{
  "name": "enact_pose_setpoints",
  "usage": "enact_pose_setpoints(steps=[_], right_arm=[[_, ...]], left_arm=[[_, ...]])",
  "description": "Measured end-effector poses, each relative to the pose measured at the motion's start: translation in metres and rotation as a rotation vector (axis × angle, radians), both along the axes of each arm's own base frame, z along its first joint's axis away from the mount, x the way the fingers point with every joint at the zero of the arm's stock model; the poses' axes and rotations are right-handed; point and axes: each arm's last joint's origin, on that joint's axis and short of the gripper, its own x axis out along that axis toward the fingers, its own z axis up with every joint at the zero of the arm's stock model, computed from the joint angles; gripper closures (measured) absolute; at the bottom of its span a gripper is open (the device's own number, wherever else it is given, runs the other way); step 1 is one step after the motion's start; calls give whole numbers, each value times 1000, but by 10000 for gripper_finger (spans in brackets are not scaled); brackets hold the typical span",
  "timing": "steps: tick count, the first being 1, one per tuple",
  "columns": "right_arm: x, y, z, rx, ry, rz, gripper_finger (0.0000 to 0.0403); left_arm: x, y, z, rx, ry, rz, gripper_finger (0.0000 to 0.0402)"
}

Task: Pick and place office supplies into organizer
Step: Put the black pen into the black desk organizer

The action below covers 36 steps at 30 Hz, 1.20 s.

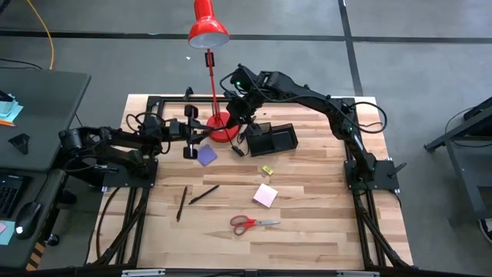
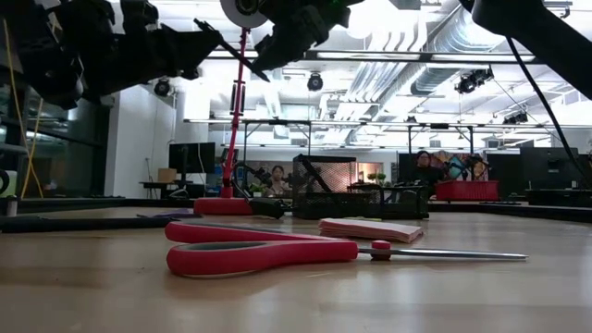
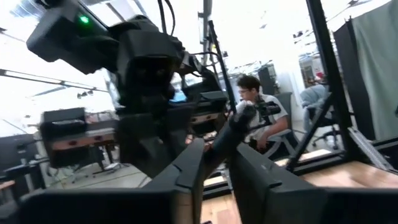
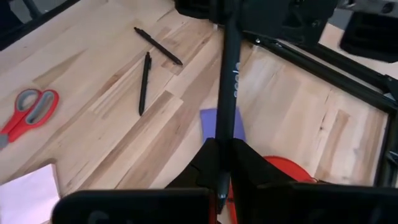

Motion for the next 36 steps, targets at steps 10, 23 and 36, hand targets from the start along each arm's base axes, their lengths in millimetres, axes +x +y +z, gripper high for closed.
enact_pose_setpoints(steps=[10,23,36], right_arm=[[0,0,1,30,-8,6,398],[-19,-3,-15,-16,356,-337,402],[-4,34,-11,302,247,-83,403]], left_arm=[[3,2,5,-53,-7,-34,374],[7,5,1,-132,36,-8,376],[8,6,-3,-186,72,-23,376]])
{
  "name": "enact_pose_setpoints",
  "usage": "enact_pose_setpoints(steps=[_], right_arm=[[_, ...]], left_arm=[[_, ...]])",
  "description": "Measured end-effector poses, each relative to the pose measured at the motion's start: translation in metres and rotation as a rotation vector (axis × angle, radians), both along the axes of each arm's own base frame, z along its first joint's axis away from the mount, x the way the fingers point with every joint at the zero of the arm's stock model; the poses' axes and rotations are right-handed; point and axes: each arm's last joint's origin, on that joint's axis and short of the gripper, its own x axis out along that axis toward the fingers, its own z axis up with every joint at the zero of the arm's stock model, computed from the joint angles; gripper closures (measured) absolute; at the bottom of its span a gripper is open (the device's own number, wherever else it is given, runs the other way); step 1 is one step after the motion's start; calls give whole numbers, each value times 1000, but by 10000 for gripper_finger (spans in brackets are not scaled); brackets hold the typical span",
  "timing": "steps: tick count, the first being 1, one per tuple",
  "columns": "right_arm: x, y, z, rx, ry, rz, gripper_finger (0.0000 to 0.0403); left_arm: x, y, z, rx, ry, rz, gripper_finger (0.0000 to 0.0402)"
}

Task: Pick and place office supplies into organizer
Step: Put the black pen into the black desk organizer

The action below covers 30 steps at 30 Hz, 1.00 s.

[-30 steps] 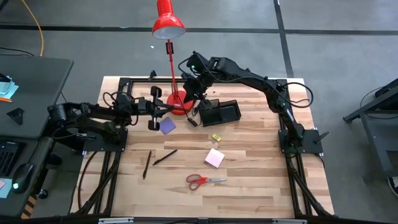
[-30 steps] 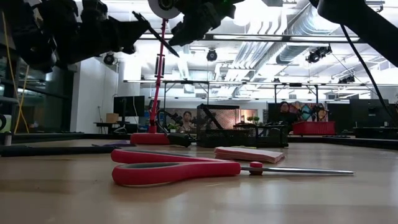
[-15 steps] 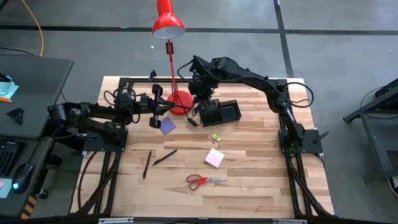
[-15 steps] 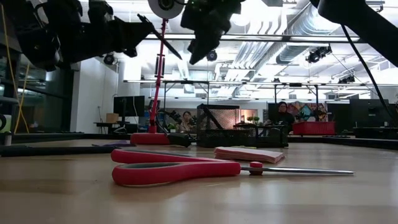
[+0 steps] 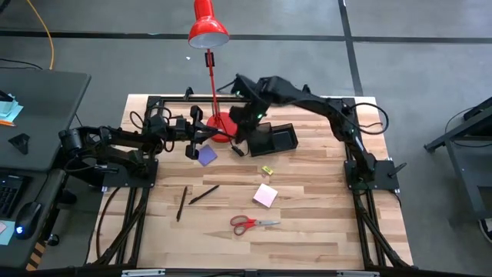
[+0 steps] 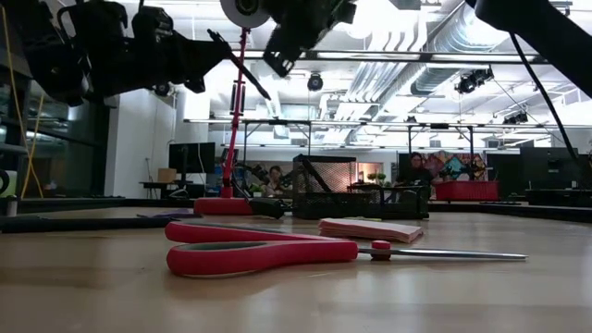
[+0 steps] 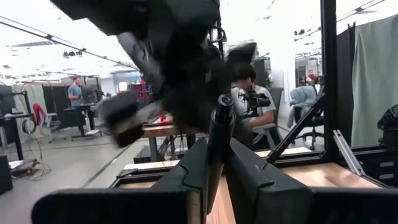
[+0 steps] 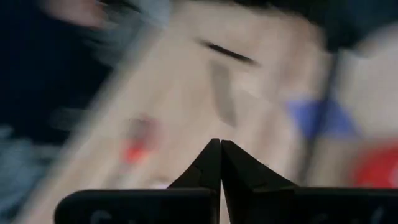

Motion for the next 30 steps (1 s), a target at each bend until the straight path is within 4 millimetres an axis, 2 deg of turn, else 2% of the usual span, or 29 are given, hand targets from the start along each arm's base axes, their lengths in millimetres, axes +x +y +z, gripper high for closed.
enact_pose_setpoints(steps=[3,6,8,11,13,16,18,20,22,26,30], right_arm=[[6,10,-6,-322,115,-196,403],[4,-5,10,-482,69,-399,403],[-3,-21,28,-509,14,-605,403],[-15,-36,49,-541,-57,-771,403],[-17,-38,53,-537,-92,-787,403],[-20,-36,50,-487,-155,-748,403],[-28,-33,45,-496,-194,-765,403],[-44,-26,37,-550,-246,-819,403],[-68,-18,28,-561,-325,-849,402],[-122,5,13,-475,-570,-868,402],[-165,26,-10,-435,-683,-873,402]], left_arm=[[0,0,0,-7,-1,2,382],[0,0,0,-11,-4,11,379],[0,0,0,-15,-4,15,374],[0,1,1,-16,-11,31,374],[0,1,1,-15,-15,36,378],[0,1,1,-15,-15,35,380],[0,1,1,-18,-17,37,377],[0,1,1,-18,-17,39,373],[0,1,1,-24,-18,40,373],[0,2,0,-73,-15,40,383],[7,7,3,-133,25,53,382]])
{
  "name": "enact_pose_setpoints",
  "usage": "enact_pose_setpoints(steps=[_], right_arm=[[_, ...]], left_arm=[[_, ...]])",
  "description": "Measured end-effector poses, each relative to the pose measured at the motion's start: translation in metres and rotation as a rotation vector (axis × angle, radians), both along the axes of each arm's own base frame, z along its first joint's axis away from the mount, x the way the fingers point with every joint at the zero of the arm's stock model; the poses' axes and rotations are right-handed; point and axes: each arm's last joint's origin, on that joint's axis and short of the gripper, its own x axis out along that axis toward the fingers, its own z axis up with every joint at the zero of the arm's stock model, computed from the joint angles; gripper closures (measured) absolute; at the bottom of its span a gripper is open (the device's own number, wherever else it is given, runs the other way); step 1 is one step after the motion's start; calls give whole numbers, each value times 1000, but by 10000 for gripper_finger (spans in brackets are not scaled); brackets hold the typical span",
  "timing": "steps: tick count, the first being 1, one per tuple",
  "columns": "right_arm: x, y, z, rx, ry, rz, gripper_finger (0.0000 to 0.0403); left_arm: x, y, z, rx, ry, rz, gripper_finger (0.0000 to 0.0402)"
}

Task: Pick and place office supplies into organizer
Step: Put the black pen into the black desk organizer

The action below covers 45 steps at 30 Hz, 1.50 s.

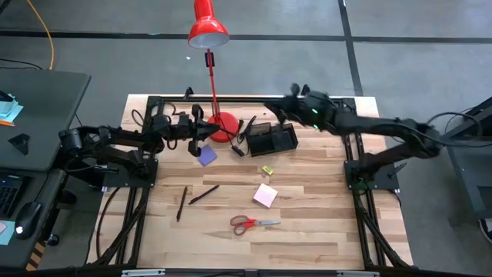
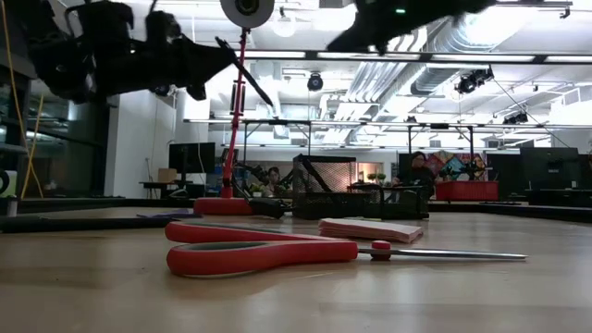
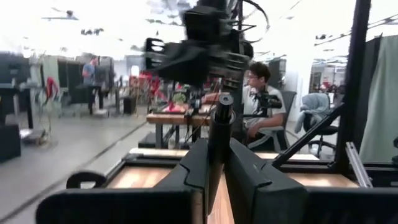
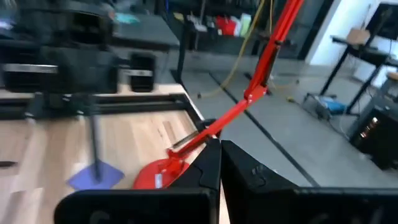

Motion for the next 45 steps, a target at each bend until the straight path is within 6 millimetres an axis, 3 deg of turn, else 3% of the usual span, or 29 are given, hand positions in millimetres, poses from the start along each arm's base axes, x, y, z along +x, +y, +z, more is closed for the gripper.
enact_pose_setpoints(steps=[5,12,20,28,39,45], right_arm=[[-37,16,-24,-21,-86,21,402],[-63,27,-55,-9,-88,73,402],[-68,30,-68,8,-54,93,402],[-67,38,-72,25,-10,135,403],[-64,48,-73,19,3,181,402],[-65,48,-74,31,15,181,402]], left_arm=[[21,16,19,-81,96,22,383],[49,35,44,-107,157,43,384],[98,58,22,-171,235,19,380],[135,65,0,-134,320,59,384],[148,73,-28,-143,388,105,378],[148,72,-31,-187,414,107,342]])
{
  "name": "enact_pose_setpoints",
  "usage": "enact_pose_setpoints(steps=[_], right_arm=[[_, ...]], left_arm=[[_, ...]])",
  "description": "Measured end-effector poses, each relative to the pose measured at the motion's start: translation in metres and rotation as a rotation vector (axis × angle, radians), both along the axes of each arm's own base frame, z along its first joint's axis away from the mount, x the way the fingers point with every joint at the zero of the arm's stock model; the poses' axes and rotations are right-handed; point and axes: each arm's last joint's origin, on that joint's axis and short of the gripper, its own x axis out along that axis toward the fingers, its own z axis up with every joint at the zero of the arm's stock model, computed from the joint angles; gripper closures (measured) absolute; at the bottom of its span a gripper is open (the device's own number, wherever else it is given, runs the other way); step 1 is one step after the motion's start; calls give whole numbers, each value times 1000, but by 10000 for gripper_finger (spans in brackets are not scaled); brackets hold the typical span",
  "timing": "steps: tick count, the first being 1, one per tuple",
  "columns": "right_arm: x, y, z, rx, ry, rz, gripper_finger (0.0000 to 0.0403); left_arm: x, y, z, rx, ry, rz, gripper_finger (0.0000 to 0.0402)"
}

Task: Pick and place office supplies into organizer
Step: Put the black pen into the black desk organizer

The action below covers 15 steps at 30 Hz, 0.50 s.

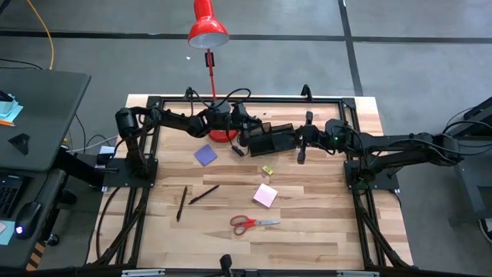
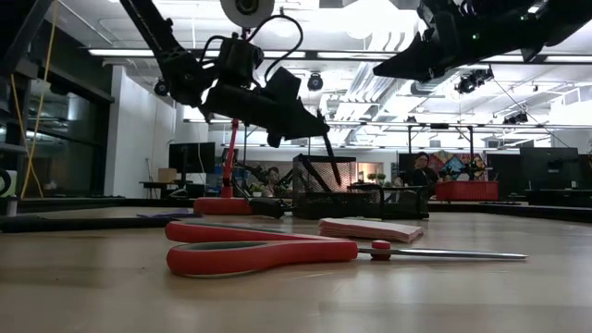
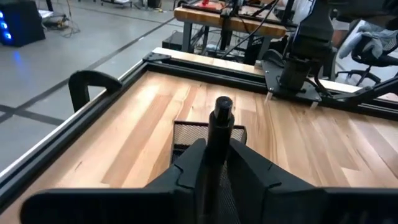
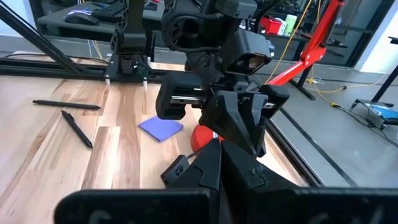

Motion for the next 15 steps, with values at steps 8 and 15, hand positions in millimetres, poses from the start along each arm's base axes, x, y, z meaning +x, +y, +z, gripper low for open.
enact_pose_setpoints(steps=[8,15], right_arm=[[0,0,-1,18,8,0,403],[-1,0,-5,25,43,1,402]], left_arm=[[0,0,1,10,-10,5,308],[-1,-1,10,23,-46,-14,306]])
